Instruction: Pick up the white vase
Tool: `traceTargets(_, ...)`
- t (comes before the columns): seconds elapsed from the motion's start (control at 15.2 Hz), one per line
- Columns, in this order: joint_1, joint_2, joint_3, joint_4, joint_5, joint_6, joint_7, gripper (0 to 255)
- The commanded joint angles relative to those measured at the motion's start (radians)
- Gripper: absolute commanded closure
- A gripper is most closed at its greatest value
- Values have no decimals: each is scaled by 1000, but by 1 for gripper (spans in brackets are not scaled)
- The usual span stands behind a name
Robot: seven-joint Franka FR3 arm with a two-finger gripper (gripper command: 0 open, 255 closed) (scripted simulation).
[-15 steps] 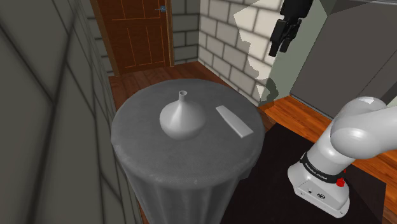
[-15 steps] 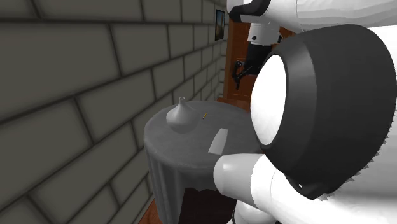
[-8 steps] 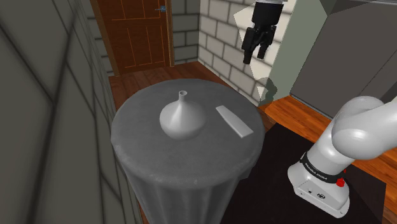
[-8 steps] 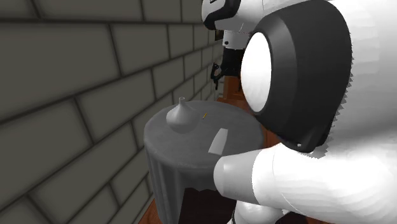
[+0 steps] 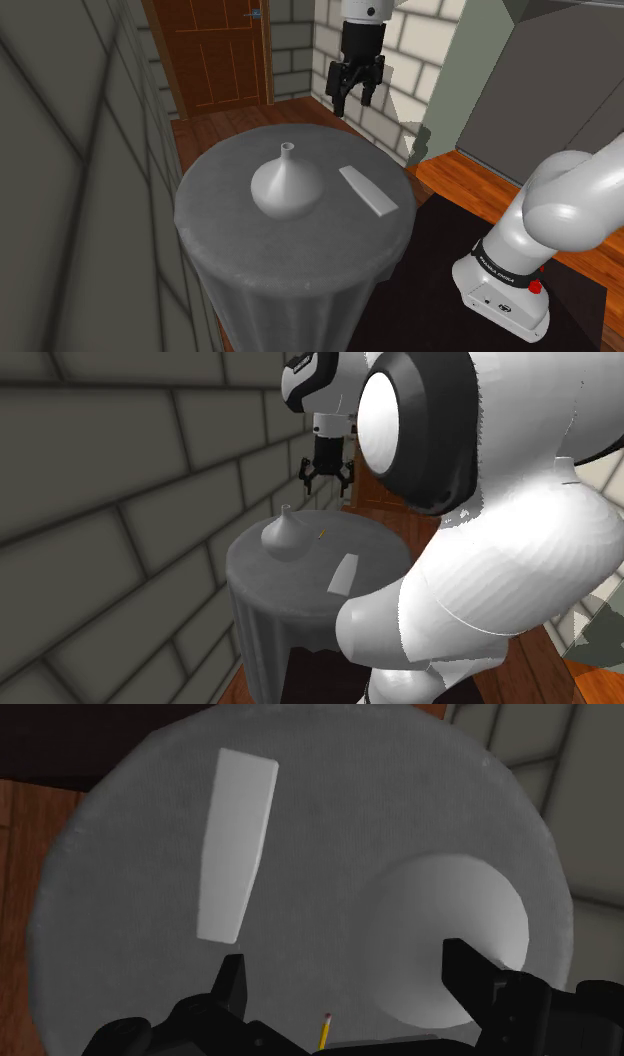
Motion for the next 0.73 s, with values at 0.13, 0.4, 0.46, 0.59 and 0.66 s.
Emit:
traceTargets(0.13,14,128,67,85,-10,35,91,0)
traceTargets(0.4,32,277,127,197,-45,56,186,0)
traceTargets(0.46,38,316,140,229,-57,59,211,0)
traceTargets(0.59,53,397,164,297,-86,61,260,0)
traceTargets(0.66,62,433,172,329,-100,60,281,0)
